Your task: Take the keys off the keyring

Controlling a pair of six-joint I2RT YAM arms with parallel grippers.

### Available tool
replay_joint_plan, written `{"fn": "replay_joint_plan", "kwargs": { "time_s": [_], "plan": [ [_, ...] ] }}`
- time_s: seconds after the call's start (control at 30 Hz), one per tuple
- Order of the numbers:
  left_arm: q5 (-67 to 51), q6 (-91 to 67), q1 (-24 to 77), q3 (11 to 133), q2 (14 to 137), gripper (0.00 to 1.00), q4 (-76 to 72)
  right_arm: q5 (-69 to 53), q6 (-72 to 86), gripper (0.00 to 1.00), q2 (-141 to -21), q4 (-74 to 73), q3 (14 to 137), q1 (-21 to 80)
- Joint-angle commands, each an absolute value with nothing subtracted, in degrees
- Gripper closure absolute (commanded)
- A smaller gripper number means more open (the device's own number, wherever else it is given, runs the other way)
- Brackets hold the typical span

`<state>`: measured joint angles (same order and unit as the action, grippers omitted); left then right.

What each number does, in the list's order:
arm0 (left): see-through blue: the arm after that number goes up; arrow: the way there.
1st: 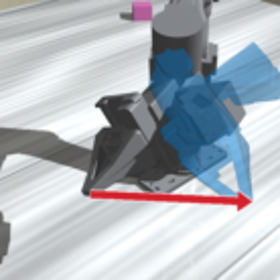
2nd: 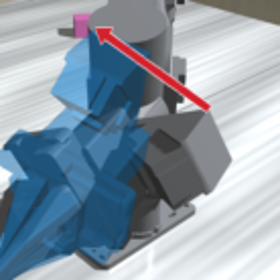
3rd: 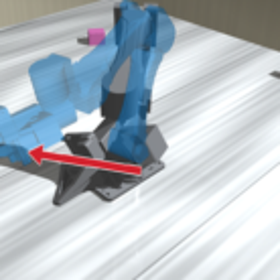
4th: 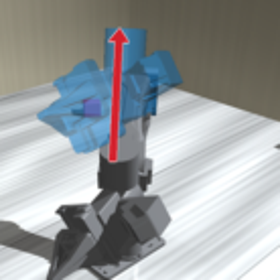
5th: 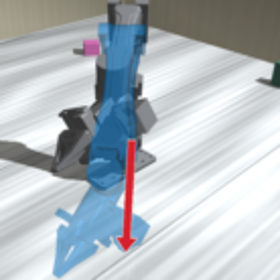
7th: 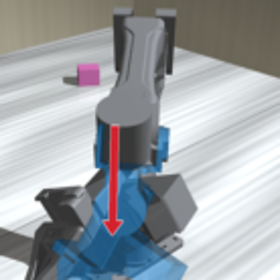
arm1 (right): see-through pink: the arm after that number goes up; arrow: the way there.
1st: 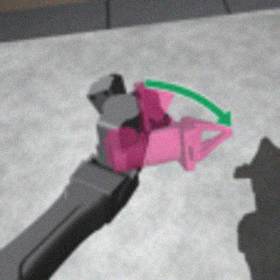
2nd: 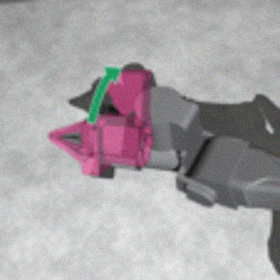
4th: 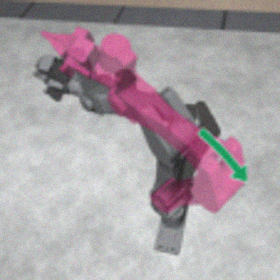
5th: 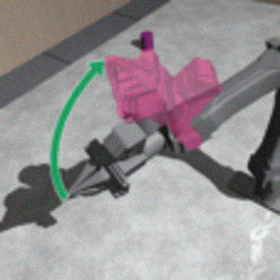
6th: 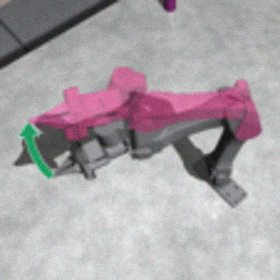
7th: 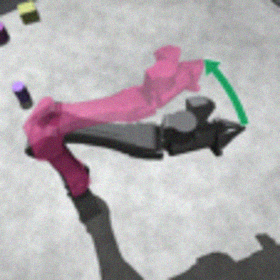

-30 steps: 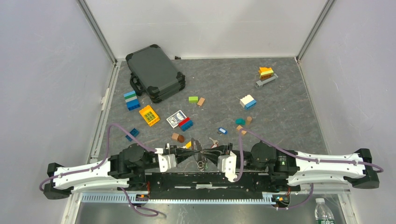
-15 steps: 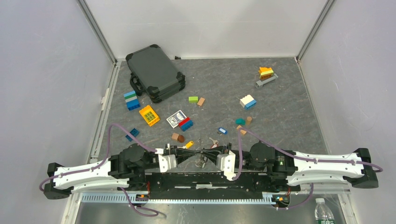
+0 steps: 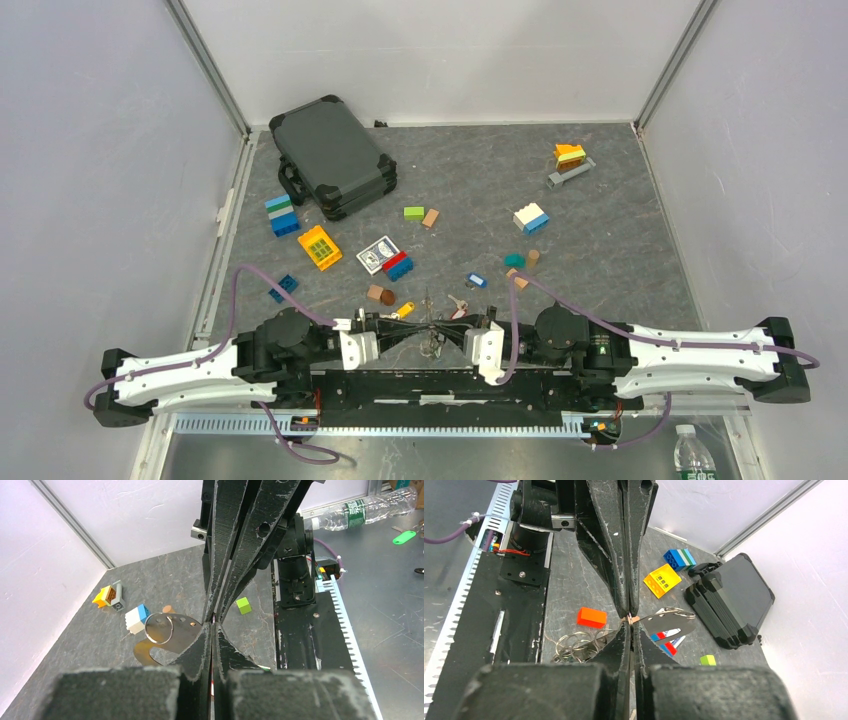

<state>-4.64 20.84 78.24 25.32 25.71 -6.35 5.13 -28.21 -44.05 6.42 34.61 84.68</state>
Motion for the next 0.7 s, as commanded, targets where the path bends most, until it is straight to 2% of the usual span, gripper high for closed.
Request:
{"fn": "replay_joint_plan", "kwargs": {
  "time_s": [0.0,0.2,0.3,0.4,0.67],
  "plan": [
    [-4.8,19.9,78.4,25.9,25.0,0.98,-10.5,6.6,-27.7,1.00,-43.1,6.7,34.3,84.8],
    [-3.6,19.6,78.3,26.4,25.4,0.96,-8.2,7.7,-29.1,1.00,-42.8,2.0,37.4,84.8],
    [-2.6,19.6,78.4,27.8,26.2,0.74,-5.3,8.6,-29.6,1.00,-45.0,-4.7,42.0,84.8],
    [-1.7,20.5,78.3,30.1,27.6,0.65,-1.0,9.7,-29.9,1.00,-47.5,-10.8,46.6,84.8],
    [-0.4,23.1,78.4,34.8,33.5,0.64,6.6,11.9,-29.4,1.00,-51.0,-18.0,52.3,84.8]
  ]
}}
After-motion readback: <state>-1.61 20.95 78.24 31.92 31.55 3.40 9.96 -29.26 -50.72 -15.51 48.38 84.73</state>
